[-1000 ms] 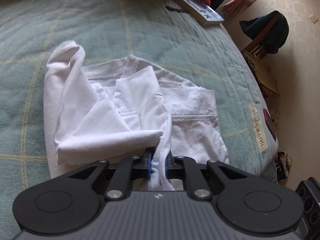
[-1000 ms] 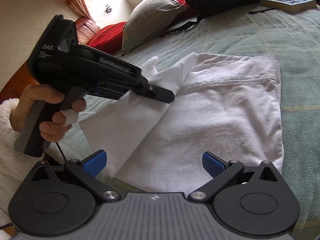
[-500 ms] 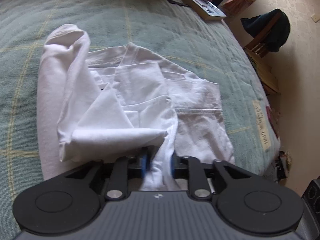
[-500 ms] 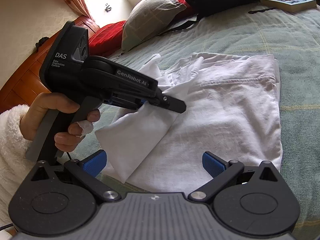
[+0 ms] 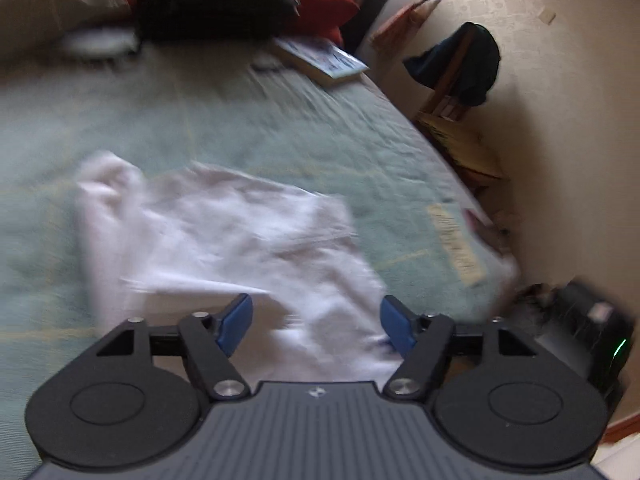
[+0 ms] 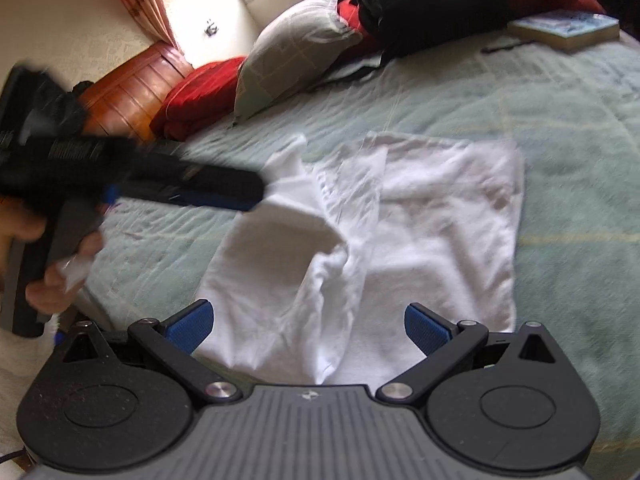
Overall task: Fold clothes
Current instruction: 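Open the left tool, release the folded corner and lift away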
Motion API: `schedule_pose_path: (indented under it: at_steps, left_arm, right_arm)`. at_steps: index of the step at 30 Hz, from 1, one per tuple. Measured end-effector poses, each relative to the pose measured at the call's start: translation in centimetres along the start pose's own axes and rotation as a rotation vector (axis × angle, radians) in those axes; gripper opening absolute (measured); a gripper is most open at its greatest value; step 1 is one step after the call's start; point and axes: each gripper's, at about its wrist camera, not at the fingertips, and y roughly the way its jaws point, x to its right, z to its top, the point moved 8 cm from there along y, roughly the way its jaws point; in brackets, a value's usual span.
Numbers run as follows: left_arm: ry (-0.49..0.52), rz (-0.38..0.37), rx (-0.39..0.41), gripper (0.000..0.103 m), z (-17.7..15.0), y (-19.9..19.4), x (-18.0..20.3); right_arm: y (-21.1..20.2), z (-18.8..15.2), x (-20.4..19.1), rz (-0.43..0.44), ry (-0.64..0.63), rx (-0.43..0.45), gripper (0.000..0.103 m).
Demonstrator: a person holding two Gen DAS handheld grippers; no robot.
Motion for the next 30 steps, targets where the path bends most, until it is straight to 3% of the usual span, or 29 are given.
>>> schedule_pose_path:
  at_steps: [4, 8, 12, 16, 19, 26, 30]
  left_arm:
    - [0.085, 0.225, 0.019, 0.081, -2.2, -1.8, -2.7]
    - [0.077, 0.335, 0.018, 0.082, -4.9, -2.7, -5.6]
    - [0.014, 0.413, 0.042, 0.082, -6.4, -3.6, -8.2]
    - [-0.020, 0.445, 0.057, 0.083, -7.0, -4.0, -9.5]
    - [-0.036, 0.438, 0.079, 0.084, -7.2, -4.3, -9.7]
    - [-0.046, 0.416, 0.102, 0.086, -7.2, -4.2, -9.4]
    - [-0.052, 0.405, 0.103, 0.086, -7.1, -3.8, -9.2]
  right_arm:
    - [0.4, 1.7, -0.1, -0.077, -0.082, 0.041, 0.103]
    - [2.2, 3.5, -0.7, -0.182, -0.203, 0.057, 0.103]
    - [5.8, 4.7, -2.5, -0.262, -0.364, 0.017, 0.103]
    - [10.5, 5.1, -3.8, -0.286, -0.464, -0.057, 0.103]
    - [12.1, 5.5, -3.2, -0.339, -0.473, -0.066, 0.103]
    - [8.6, 7.1, 2.3, -0.388, -0.197, -0.006, 0.103]
    - [7.0, 6.6, 4.4, -0.403, -0.126, 0.000, 0.103]
